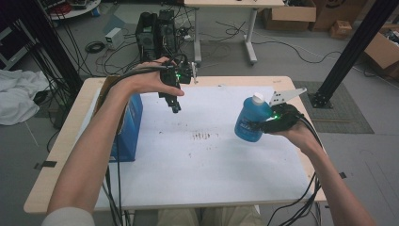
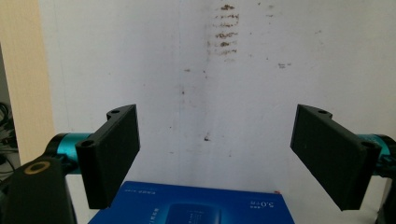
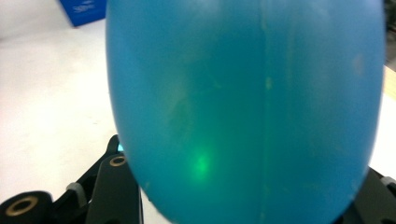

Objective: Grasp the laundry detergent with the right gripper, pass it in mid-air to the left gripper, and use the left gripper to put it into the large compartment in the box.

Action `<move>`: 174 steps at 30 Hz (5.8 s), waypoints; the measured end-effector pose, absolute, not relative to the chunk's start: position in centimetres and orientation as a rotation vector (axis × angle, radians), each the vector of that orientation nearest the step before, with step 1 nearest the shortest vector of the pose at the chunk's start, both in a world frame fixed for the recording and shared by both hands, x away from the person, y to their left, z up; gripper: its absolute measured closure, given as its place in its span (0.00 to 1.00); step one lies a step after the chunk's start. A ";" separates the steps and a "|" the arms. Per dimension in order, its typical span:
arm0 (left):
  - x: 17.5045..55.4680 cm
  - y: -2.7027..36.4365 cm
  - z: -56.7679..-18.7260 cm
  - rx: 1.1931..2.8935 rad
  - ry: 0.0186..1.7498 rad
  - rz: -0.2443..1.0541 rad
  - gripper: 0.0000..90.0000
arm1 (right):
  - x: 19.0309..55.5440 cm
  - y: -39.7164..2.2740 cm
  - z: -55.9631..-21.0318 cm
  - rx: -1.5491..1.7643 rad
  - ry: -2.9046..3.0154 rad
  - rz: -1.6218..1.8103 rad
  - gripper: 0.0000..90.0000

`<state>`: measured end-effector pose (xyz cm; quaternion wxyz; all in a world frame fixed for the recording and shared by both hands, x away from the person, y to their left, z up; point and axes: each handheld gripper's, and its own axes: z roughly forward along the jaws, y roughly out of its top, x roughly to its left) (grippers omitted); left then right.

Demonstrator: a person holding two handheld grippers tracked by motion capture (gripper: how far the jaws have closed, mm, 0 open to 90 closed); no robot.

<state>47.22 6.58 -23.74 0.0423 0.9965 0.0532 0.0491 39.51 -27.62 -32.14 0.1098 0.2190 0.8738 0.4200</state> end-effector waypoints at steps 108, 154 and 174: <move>36.9 -2.5 -25.6 2.808 -0.046 0.016 0.40 | 37.3 -17.1 -33.1 0.056 2.908 1.257 0.51; 36.0 -3.0 -25.1 2.834 -0.008 0.043 0.42 | 37.2 -17.3 -33.7 0.046 2.933 1.311 0.36; 36.0 -2.7 -25.0 2.839 0.009 0.034 0.42 | 37.1 -17.5 -33.5 0.074 2.929 1.291 0.26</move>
